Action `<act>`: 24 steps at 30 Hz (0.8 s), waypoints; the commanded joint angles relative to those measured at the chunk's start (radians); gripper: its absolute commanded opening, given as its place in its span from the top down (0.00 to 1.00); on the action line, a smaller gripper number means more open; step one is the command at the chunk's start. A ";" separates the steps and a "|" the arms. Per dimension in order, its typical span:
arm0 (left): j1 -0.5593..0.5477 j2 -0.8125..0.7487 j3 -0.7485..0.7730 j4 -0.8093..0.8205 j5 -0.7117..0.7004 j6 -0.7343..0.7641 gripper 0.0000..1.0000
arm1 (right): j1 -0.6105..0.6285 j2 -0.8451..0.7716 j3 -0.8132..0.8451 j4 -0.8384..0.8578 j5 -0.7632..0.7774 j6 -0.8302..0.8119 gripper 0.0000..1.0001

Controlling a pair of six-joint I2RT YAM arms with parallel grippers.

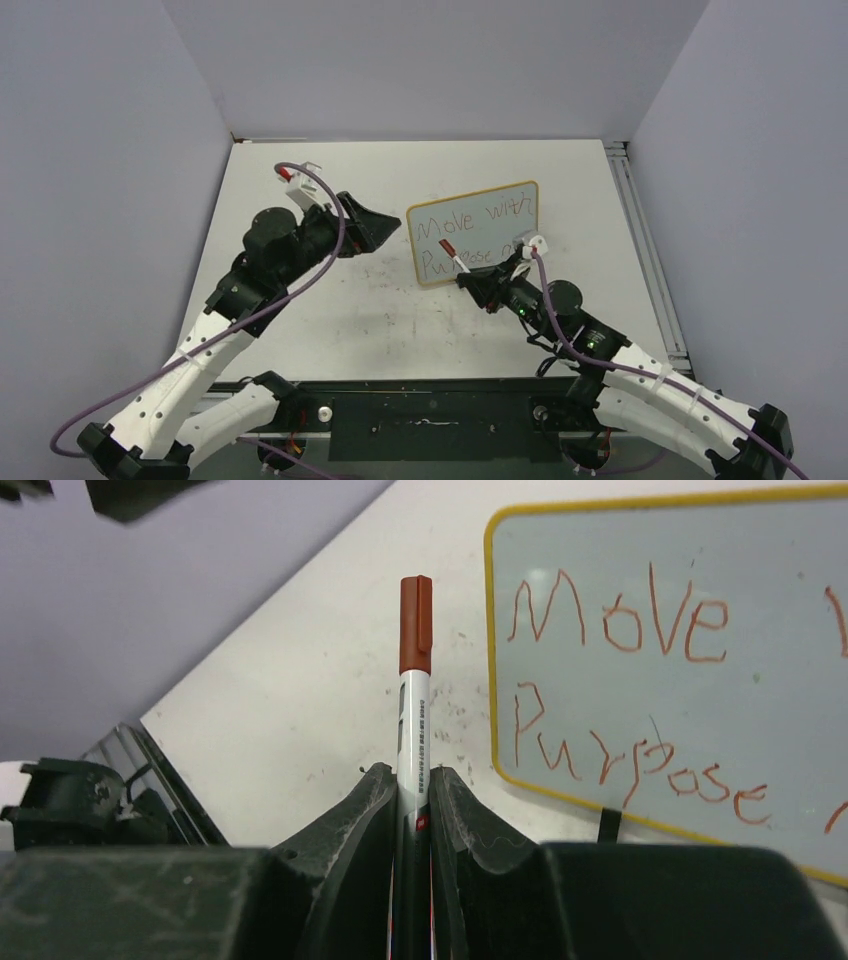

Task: Write a sentence on the whiteboard
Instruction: Place the whiteboard marker at the center of the board.

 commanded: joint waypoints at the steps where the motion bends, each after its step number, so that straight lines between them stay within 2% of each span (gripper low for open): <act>1: 0.189 0.047 0.080 -0.172 0.161 0.206 0.08 | 0.007 0.041 -0.030 -0.059 -0.064 0.004 0.94; 6: 0.340 0.058 0.089 -0.234 0.053 0.355 0.07 | 0.046 0.177 -0.055 -0.006 -0.069 0.002 0.94; 11: 0.361 0.010 0.009 -0.213 -0.172 0.495 0.07 | 0.125 0.362 -0.045 0.076 0.018 -0.024 0.94; 13: 0.363 -0.014 -0.056 -0.181 -0.247 0.507 0.07 | 0.150 0.443 -0.028 0.103 0.059 -0.032 0.94; 17: 0.369 -0.032 -0.142 -0.145 -0.292 0.518 0.07 | 0.164 0.574 -0.006 0.152 0.141 -0.019 0.92; 21: 0.371 -0.027 -0.132 -0.155 -0.324 0.551 0.07 | 0.163 0.664 0.018 0.172 0.157 -0.010 0.85; 24: 0.371 -0.031 -0.131 -0.162 -0.348 0.565 0.06 | 0.162 0.697 0.034 0.159 0.166 -0.004 0.72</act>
